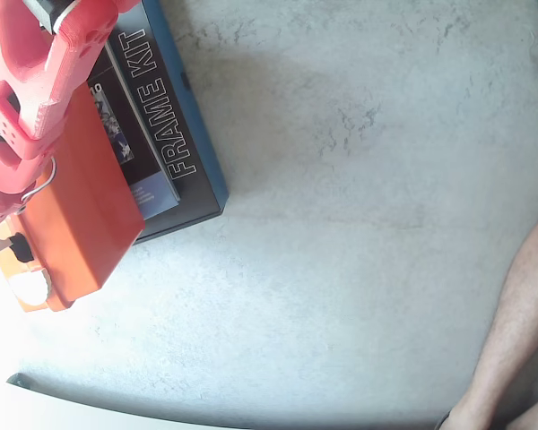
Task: Grab the white handle of the orange box
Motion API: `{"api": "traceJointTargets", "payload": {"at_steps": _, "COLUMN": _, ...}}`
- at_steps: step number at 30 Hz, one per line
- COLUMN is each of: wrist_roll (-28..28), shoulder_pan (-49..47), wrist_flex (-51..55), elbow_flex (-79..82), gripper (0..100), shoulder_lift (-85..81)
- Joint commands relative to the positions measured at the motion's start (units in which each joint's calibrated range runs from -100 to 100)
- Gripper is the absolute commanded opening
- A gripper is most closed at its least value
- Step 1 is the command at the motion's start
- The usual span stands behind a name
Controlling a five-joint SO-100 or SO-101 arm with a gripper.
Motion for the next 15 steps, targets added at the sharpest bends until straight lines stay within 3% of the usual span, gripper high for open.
{"api": "traceJointTargets", "payload": {"at_steps": 1, "wrist_roll": 0.0, "shoulder_pan": 0.32, "wrist_flex": 2.64, "elbow_flex": 1.87, "gripper": 2, "shoulder_lift": 3.87}}
{"api": "traceJointTargets", "payload": {"at_steps": 7, "wrist_roll": -0.1, "shoulder_pan": 0.4, "wrist_flex": 16.26, "elbow_flex": 1.33, "gripper": 2, "shoulder_lift": 3.87}}
{"api": "traceJointTargets", "payload": {"at_steps": 15, "wrist_roll": 0.05, "shoulder_pan": 1.18, "wrist_flex": 20.66, "elbow_flex": 2.31, "gripper": 2, "shoulder_lift": -1.87}}
